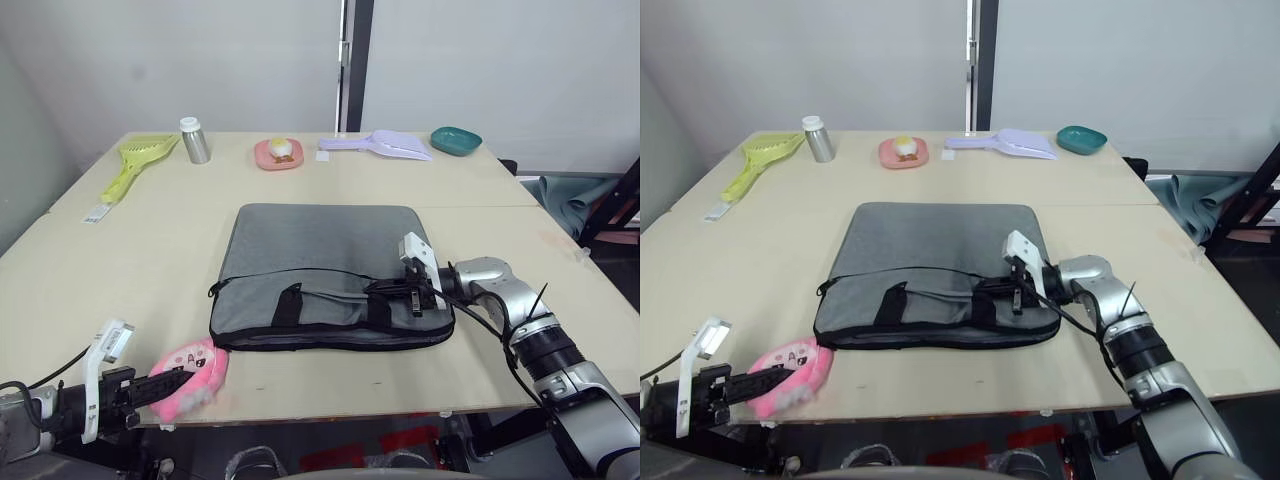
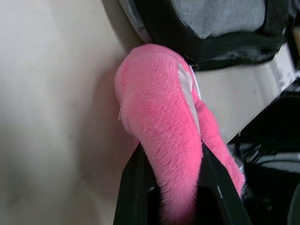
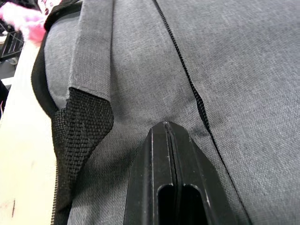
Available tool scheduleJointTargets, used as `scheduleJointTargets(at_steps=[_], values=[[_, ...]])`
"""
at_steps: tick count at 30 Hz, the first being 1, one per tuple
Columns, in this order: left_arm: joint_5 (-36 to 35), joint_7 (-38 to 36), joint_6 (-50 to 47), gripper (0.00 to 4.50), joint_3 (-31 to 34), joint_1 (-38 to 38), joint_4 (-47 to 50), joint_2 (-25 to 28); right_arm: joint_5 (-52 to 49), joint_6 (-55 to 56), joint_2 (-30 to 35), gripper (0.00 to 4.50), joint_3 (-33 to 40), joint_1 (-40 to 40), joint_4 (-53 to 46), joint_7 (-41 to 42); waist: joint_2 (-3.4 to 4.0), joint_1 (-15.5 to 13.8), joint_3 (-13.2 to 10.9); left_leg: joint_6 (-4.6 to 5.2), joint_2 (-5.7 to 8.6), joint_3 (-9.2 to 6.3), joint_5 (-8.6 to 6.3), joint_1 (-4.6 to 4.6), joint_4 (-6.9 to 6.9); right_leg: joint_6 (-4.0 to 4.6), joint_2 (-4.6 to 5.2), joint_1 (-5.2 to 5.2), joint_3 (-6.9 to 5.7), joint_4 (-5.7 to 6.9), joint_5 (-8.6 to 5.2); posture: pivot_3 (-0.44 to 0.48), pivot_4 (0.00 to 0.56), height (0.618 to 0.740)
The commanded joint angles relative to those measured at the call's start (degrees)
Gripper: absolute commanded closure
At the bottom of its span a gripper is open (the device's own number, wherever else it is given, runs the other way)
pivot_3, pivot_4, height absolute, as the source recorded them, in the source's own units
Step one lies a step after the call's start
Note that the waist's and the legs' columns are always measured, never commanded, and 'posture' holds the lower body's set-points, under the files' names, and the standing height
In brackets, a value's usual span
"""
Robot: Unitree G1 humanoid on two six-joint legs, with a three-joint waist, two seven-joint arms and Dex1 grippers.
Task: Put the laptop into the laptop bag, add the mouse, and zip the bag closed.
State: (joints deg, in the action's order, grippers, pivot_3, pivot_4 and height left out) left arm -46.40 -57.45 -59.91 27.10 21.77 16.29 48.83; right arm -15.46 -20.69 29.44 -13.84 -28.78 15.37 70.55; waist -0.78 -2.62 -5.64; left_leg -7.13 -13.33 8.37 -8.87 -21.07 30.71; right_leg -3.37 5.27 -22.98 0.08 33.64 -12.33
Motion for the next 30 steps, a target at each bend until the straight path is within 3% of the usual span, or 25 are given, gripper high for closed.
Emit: scheduleJointTargets(at_steps=[1,4,9,12,15,19,25,30], values=[[4.6,-0.3,4.8,4.29,-7.4,-0.1,4.2,1.5,5.8,-4.0,1.2,4.50,-4.6,3.3,6.1,-2.1,0.08,0.0,0.0,0.00,0.00,0.01,0.00,0.00,-0.03,-0.01,0.00,0.00,0.00,-0.01,-0.01,0.000,0.150,0.740],[7.9,3.4,7.1,4.29,-13.6,-6.0,6.3,0.4,5.7,-4.2,1.2,4.50,-4.7,3.4,5.7,-2.2,0.26,-0.3,0.2,0.00,0.03,0.06,0.00,0.01,-0.05,0.08,0.01,0.08,0.02,-0.03,0.05,0.000,0.150,0.740],[8.7,8.8,3.1,4.29,-22.2,-17.1,10.2,-2.2,5.4,-5.0,1.5,4.50,-5.0,4.3,4.0,-2.6,0.42,-1.0,0.4,0.01,0.06,0.08,0.00,0.10,-0.05,0.31,0.03,0.20,0.06,0.00,0.19,0.000,0.150,0.740],[7.2,5.2,2.3,4.29,-25.4,-19.3,13.6,0.0,4.9,-5.5,2.2,4.50,-4.9,4.9,2.9,-2.8,0.36,-1.1,0.5,0.01,0.07,0.07,0.00,0.05,-0.05,0.20,0.03,0.27,0.06,0.00,0.12,0.000,0.150,0.740],[11.2,-2.1,7.7,4.29,-31.8,-20.3,15.6,6.6,4.6,-6.1,2.5,4.50,-4.7,5.3,2.1,-2.9,0.20,-1.3,0.6,0.01,0.08,0.05,0.00,0.03,-0.04,-0.06,0.02,0.26,0.06,-0.02,-0.03,0.000,0.150,0.740],[15.4,-6.7,13.3,4.29,-36.7,-23.2,14.1,9.7,4.6,-6.4,2.5,4.50,-4.7,5.2,1.7,-3.1,0.20,-0.7,0.8,0.01,0.08,0.07,0.01,0.02,-0.04,0.09,0.02,0.33,0.07,-0.03,0.06,0.000,0.150,0.740],[10.2,-9.0,11.3,4.29,-34.8,-27.6,13.5,6.8,4.6,-6.6,2.6,4.50,-4.5,5.2,1.2,-3.1,0.19,-0.1,0.8,-0.09,0.05,0.14,0.03,-0.02,-0.03,0.08,0.02,0.30,0.04,-0.08,0.02,0.000,0.150,0.740],[16.5,-1.9,11.1,4.29,-37.5,-30.4,8.1,2.0,4.6,-6.8,2.7,4.50,-4.5,5.1,1.1,-3.1,0.26,-0.3,0.8,-0.09,0.03,0.13,0.03,-0.01,-0.03,0.08,0.02,0.32,0.03,-0.02,0.02,0.000,0.150,0.740]])
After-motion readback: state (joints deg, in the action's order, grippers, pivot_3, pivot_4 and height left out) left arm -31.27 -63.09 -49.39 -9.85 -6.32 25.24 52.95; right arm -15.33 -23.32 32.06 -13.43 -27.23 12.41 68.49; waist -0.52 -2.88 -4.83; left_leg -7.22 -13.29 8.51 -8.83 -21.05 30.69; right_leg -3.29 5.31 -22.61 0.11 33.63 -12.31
